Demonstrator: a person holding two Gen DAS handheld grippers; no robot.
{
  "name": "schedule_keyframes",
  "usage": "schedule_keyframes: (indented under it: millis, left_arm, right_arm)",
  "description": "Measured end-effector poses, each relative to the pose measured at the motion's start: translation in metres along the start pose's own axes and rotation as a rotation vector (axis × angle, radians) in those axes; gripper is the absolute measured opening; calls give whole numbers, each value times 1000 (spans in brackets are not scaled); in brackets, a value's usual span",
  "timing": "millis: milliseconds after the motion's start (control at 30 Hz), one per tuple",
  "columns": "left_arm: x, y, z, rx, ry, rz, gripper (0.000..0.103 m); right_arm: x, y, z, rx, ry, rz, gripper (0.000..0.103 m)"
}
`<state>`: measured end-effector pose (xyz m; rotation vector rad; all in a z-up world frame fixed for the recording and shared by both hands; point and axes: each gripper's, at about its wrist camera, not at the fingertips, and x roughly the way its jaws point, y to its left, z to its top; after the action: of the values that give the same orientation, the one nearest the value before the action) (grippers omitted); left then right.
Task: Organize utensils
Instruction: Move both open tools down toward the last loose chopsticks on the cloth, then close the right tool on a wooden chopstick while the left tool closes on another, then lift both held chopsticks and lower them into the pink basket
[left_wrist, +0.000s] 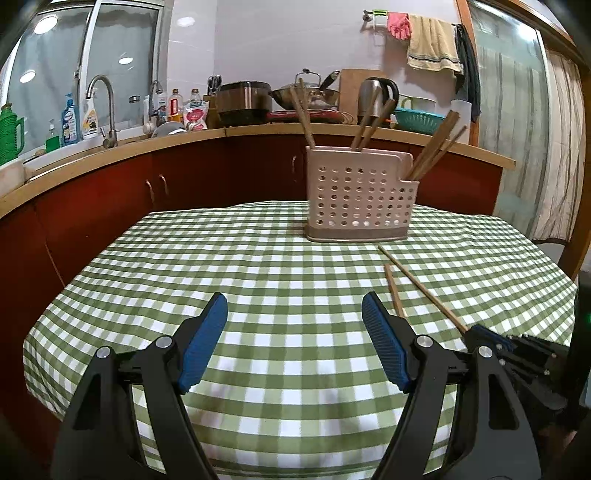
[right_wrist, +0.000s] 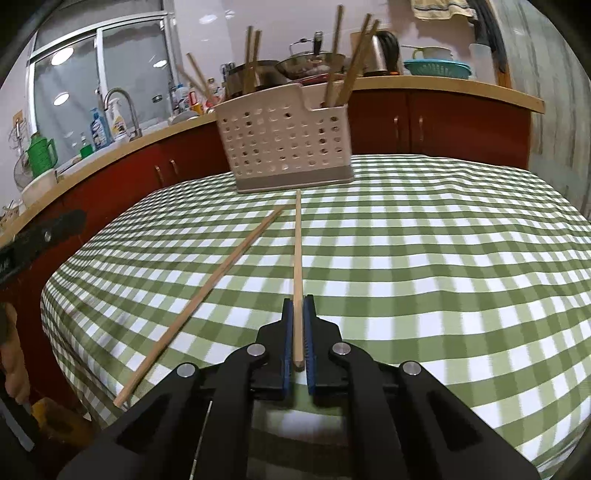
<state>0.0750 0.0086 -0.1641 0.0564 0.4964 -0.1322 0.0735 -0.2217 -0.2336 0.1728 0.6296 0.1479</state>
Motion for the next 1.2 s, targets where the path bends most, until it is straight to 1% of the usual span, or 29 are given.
schedule_keyframes:
  millis: [200, 267, 333, 433, 500, 600, 633, 700, 767, 833, 900, 967, 1067, 1200]
  left_arm:
    - [3, -29, -9, 37, 28, -53, 72]
    - [6, -36, -14, 40, 43, -74, 67]
    - [9, -44, -20, 45, 67, -99, 66]
    - [16, -52, -30, 60, 100, -119, 60]
    - [20, -57, -37, 65, 124, -135, 59]
    - [24, -62, -45, 80, 145, -145, 57]
    - [24, -63, -48, 84, 150, -146, 54]
    - [26, -64, -54, 90, 167, -151, 53]
    - [29, -63, -61, 85, 187, -156, 48]
    - [26, -62, -65, 90, 164, -155, 46]
    - [24, -62, -66, 93, 156, -163, 37]
    - [22, -65, -67, 109, 150, -180, 19]
    - [21, -69, -66, 128, 149, -198, 7]
    - [18, -64, -62, 119, 138, -195, 7]
  right_arm:
    - [-12, -19, 2, 14, -33, -37, 6]
    - [-16, -27, 2, 23, -41, -42, 6]
    - [-18, -33, 1, 31, -47, -44, 6]
    - [-22, -38, 1, 40, -57, -43, 6]
    - [-22, -40, 0, 43, -61, -38, 6]
    - [-21, -40, 1, 45, -63, -29, 6]
    - [-22, -40, 1, 44, -63, -28, 6]
    - [-21, -39, 1, 42, -63, -24, 6]
    - [-21, -38, 1, 43, -62, -23, 6]
    - [-21, -38, 1, 42, -61, -23, 6]
    - [-20, -37, 1, 40, -61, -23, 6]
    - [-20, -36, 2, 36, -61, -23, 6]
    - [-21, -34, 2, 29, -64, -23, 6]
    - [-23, -31, 4, 16, -75, -22, 6]
